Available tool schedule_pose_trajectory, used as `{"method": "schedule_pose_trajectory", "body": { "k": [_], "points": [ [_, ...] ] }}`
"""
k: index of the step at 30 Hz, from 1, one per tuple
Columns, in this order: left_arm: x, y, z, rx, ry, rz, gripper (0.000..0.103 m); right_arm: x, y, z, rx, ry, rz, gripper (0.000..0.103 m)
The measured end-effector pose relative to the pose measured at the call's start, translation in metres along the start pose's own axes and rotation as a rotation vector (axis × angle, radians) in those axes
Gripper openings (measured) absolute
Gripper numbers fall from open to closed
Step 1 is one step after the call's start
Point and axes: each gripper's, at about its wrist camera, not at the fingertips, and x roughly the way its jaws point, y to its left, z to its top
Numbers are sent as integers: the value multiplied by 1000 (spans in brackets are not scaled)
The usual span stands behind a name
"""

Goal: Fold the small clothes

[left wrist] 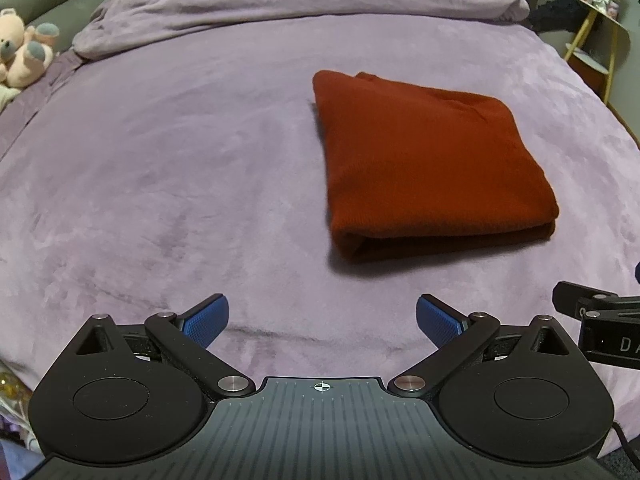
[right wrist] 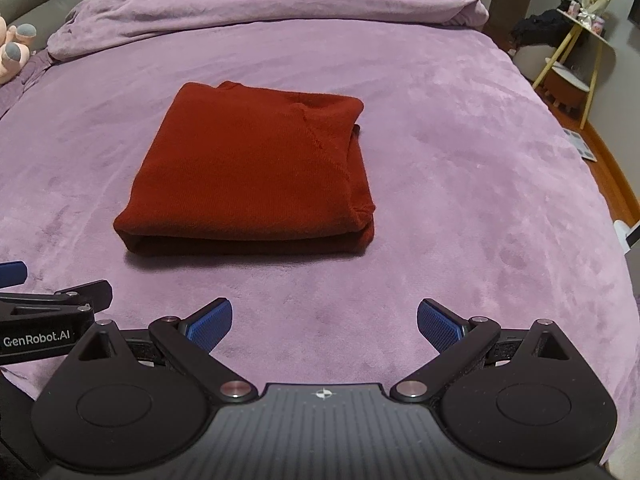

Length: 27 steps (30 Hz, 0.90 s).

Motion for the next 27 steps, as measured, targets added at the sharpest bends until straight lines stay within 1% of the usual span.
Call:
{"method": "schedule_pose_trajectory", "body": {
  "k": [27],
  "points": [
    [2, -2, 1, 0, 17, 16, 103, 3, -2, 0, 26, 14, 30, 99]
  ]
}}
